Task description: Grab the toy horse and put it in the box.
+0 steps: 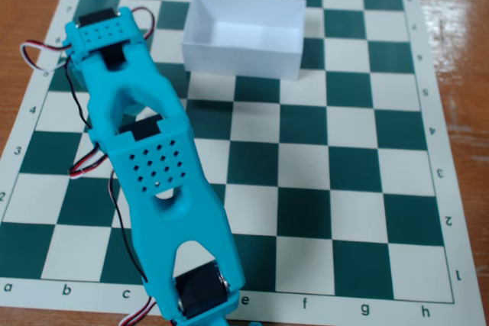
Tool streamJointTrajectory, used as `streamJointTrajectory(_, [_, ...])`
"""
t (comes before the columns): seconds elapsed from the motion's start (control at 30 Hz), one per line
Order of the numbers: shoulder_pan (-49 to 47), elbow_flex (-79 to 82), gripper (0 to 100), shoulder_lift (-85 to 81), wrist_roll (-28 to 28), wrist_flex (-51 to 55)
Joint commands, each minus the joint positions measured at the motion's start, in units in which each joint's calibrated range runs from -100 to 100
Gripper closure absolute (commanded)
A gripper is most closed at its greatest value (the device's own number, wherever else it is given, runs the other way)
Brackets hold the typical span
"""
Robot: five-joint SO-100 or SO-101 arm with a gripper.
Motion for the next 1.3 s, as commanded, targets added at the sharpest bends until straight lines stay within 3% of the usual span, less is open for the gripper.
streamJointTrajectory(0.0, [0.9,-2.8,72,0.3,0.2,-0.6])
streamJointTrajectory(0.23, [1.0,-2.6,72,1.5,0.2,-2.1])
streamJointTrajectory(0.3, [1.0,-2.9,79,2.3,0.2,-2.4])
streamJointTrajectory(0.37, [1.0,-3.1,100,3.5,0.2,-2.6])
streamJointTrajectory(0.7, [1.4,-3.7,100,0.4,3.5,-3.4])
streamJointTrajectory(0.87, [2.9,1.1,100,-12.8,14.5,-8.0])
streamJointTrajectory(1.07, [8.1,18.6,100,-34.3,32.5,-32.0])
streamJointTrajectory(1.27, [15.7,16.3,100,-29.9,41.3,-44.7])
